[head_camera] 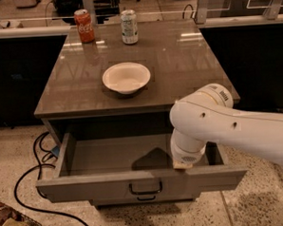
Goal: Open top drawer
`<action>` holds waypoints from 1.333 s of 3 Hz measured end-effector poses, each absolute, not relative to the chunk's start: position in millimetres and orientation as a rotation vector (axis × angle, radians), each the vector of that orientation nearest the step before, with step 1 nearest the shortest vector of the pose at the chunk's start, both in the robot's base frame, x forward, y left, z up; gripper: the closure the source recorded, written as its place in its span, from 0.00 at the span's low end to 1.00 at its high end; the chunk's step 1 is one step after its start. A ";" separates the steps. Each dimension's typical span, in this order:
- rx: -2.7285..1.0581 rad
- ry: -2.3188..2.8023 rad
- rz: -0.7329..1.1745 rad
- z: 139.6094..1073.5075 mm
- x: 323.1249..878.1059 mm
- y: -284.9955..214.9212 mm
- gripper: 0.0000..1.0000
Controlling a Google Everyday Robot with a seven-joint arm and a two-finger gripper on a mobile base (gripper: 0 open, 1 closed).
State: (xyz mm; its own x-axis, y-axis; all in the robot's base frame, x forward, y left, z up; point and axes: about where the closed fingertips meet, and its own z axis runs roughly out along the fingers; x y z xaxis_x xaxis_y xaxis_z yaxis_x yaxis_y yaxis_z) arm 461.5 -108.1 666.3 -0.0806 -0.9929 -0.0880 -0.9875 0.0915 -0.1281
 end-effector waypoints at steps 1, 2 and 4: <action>-1.996 2.223 -0.064 674.1 432.2 -101.8 1.00; -1.998 2.223 -0.068 674.8 429.2 -101.7 0.84; -2.000 2.223 -0.072 675.4 428.1 -102.0 0.37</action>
Offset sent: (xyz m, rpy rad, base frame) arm -0.0281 0.0060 0.0075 -0.0036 -0.0055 -0.0202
